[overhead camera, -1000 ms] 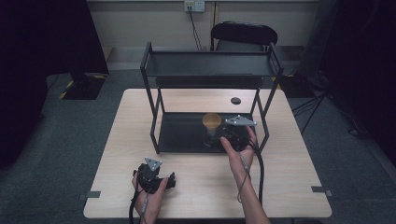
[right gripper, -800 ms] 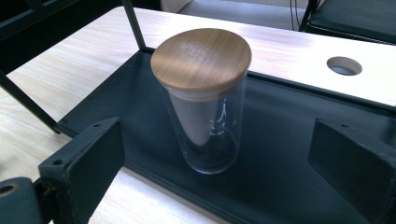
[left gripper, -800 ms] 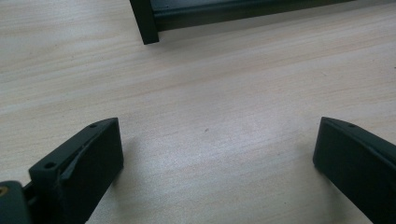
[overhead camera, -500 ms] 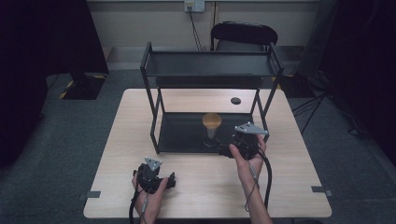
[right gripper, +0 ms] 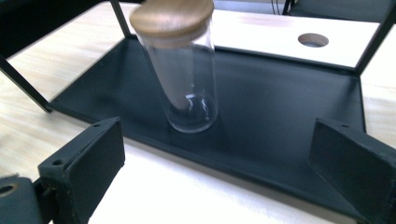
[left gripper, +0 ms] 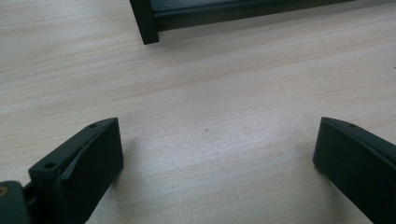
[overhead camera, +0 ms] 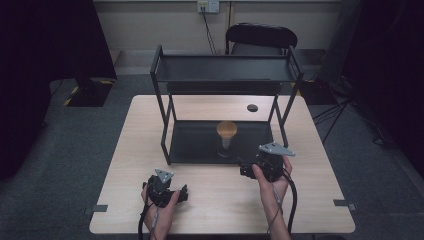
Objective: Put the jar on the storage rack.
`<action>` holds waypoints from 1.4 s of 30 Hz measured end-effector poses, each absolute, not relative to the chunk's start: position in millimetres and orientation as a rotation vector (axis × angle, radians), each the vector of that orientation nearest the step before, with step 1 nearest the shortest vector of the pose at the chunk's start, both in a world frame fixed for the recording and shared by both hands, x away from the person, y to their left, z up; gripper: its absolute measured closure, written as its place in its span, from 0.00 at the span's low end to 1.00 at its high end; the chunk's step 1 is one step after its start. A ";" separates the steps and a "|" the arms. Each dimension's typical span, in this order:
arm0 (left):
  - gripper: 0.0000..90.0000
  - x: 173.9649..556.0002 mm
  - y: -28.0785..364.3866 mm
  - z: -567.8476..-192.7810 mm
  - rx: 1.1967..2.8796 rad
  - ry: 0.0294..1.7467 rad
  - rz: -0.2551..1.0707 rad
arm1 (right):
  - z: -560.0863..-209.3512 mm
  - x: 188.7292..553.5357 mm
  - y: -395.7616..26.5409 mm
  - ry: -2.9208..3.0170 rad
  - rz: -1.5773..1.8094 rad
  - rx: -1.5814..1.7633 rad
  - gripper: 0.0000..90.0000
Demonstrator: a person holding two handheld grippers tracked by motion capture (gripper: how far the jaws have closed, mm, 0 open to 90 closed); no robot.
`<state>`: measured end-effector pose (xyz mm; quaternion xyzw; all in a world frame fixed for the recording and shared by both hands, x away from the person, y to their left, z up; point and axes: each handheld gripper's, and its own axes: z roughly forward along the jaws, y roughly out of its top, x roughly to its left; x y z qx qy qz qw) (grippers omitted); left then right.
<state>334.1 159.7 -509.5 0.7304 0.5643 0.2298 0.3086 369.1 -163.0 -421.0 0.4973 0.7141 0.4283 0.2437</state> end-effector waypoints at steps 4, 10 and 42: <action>0.01 334.1 159.7 -509.5 1.931 1.492 0.607 | -428.5 363.5 -166.3 1.952 1.163 1.373 0.03; 0.01 334.1 159.7 -509.5 1.931 1.491 0.608 | -435.4 353.3 -168.6 1.949 1.160 1.376 0.04; 0.01 334.1 159.6 -509.5 1.931 1.491 0.608 | -479.6 324.3 -175.0 1.980 1.072 1.419 0.04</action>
